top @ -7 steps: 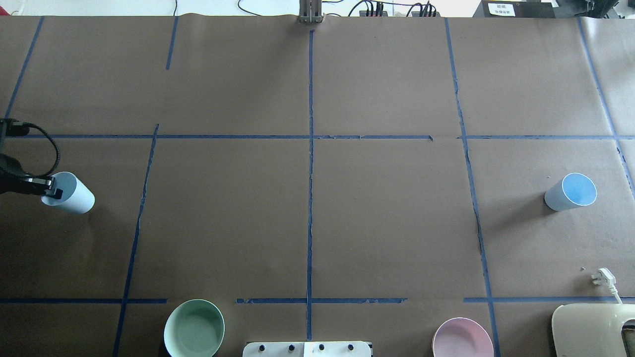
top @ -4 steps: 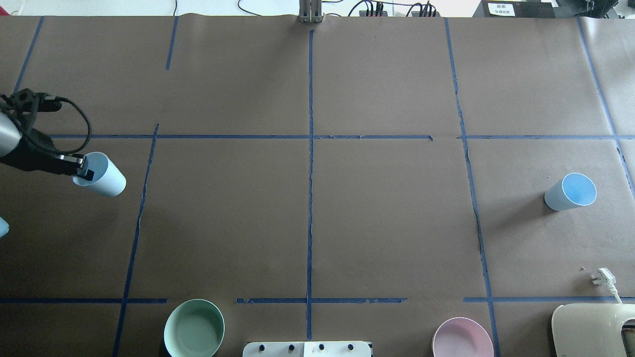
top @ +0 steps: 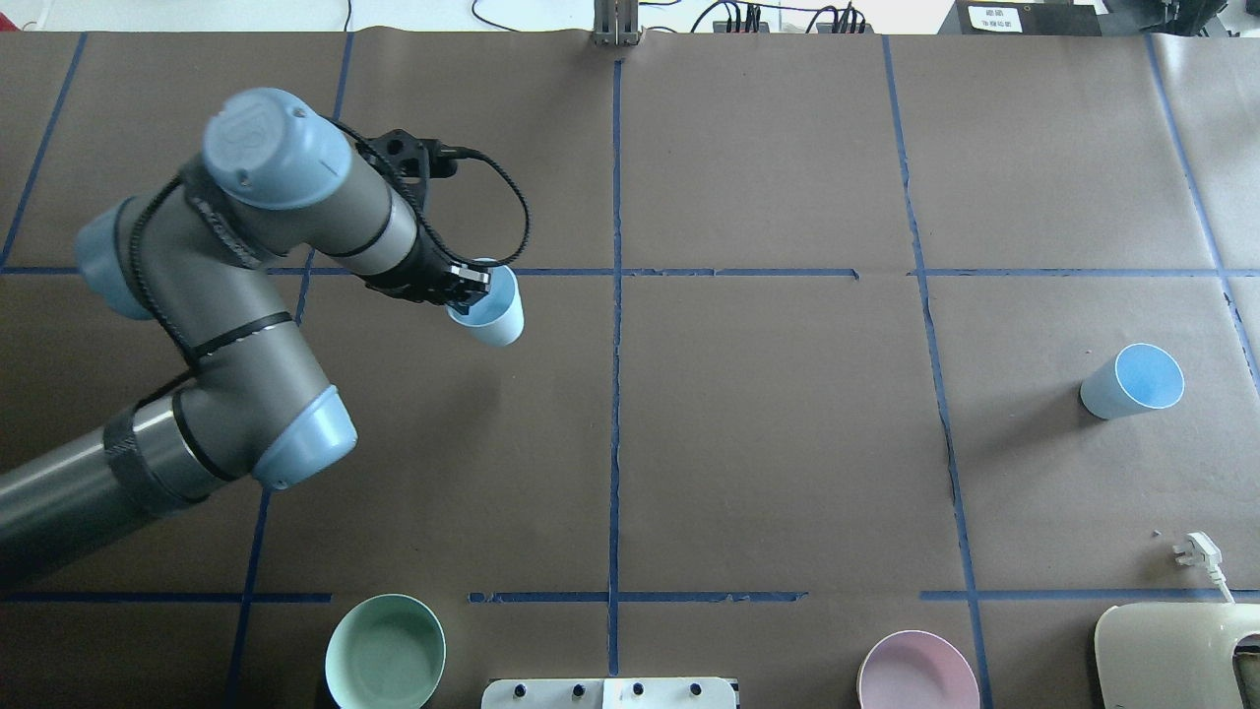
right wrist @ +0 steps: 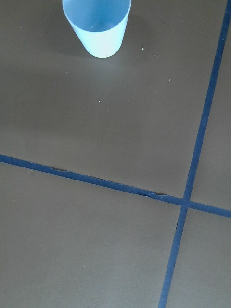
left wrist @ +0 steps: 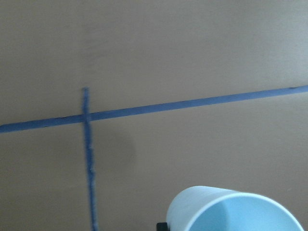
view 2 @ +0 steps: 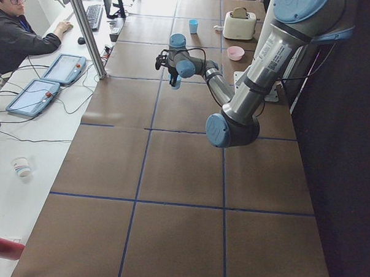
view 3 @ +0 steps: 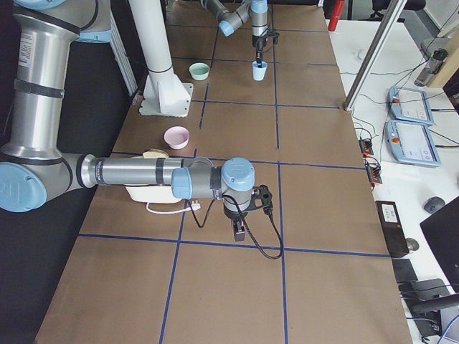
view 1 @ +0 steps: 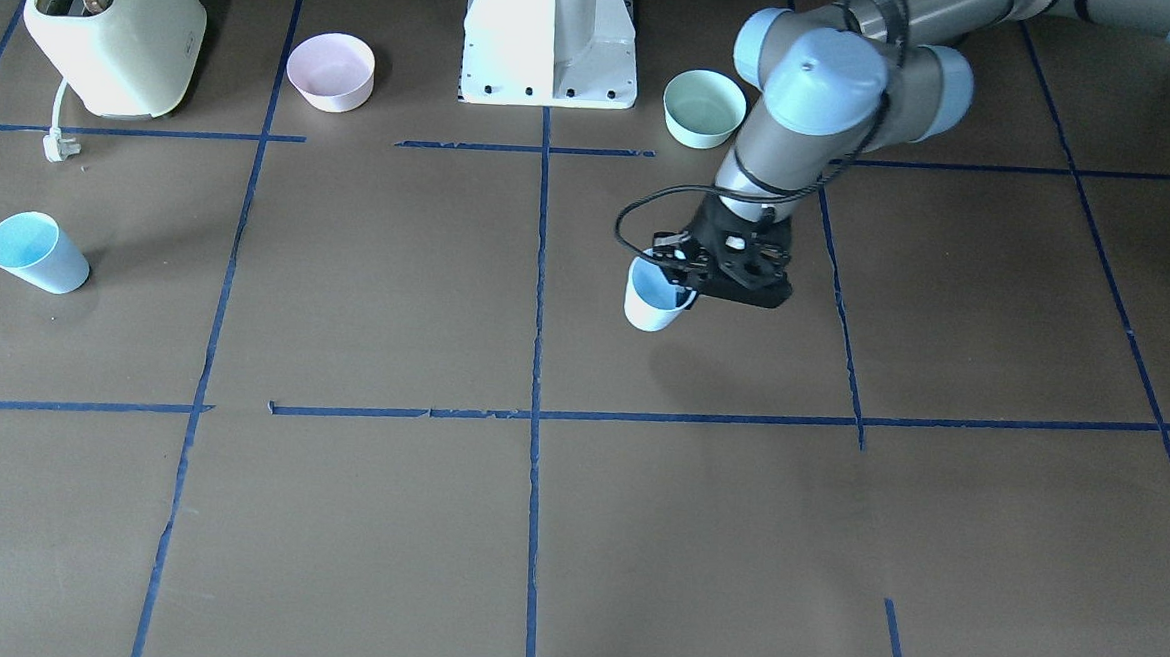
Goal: Stack blue cups with both arms
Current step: 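Carry the cup with the left gripper to the table center, then set the cup down upright and open the left gripper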
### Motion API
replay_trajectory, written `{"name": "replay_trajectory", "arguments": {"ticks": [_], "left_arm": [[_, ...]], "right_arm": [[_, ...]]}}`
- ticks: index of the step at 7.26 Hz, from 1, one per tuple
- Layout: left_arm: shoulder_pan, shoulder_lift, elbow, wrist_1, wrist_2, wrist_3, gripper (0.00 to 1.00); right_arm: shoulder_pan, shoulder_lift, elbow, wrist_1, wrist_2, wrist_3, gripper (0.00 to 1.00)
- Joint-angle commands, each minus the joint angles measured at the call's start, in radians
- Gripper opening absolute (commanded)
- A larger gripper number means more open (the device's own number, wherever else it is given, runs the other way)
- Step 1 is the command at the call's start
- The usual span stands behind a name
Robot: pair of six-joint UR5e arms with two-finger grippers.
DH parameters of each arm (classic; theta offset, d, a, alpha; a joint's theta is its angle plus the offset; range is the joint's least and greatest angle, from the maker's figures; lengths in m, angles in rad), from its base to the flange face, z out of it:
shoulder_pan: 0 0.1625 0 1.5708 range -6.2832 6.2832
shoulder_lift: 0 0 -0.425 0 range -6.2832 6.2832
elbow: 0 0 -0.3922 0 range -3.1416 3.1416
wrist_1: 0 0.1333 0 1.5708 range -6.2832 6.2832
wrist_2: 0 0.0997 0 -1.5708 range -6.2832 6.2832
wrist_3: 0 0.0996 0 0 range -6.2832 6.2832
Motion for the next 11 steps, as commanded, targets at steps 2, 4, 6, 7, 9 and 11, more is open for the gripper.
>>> {"name": "replay_trajectory", "arguments": {"ticks": [2,4,6,7,9,11], "left_arm": [[0.145,-0.171,0.161,-0.006,0.166,-0.074,0.08],[0.170,-0.169,0.166,-0.010,0.189,-0.063,0.17],[0.170,-0.165,0.166,-0.009,0.190,-0.063,0.59],[0.170,-0.162,0.166,-0.009,0.191,-0.062,0.81],[0.158,-0.162,0.151,0.032,0.184,-0.043,0.99],[0.074,-0.109,-0.063,0.280,0.050,0.020,0.99]], "right_arm": [[0.000,0.000,0.000,0.001,0.000,0.000,1.00],[0.000,0.000,-0.002,0.001,0.000,0.003,1.00],[0.000,0.000,-0.002,0.001,0.000,0.003,1.00],[0.000,0.000,-0.002,0.001,0.002,0.003,1.00],[0.000,0.000,0.000,0.001,0.008,0.003,1.00],[0.000,0.000,0.001,0.005,0.011,0.002,1.00]]}}
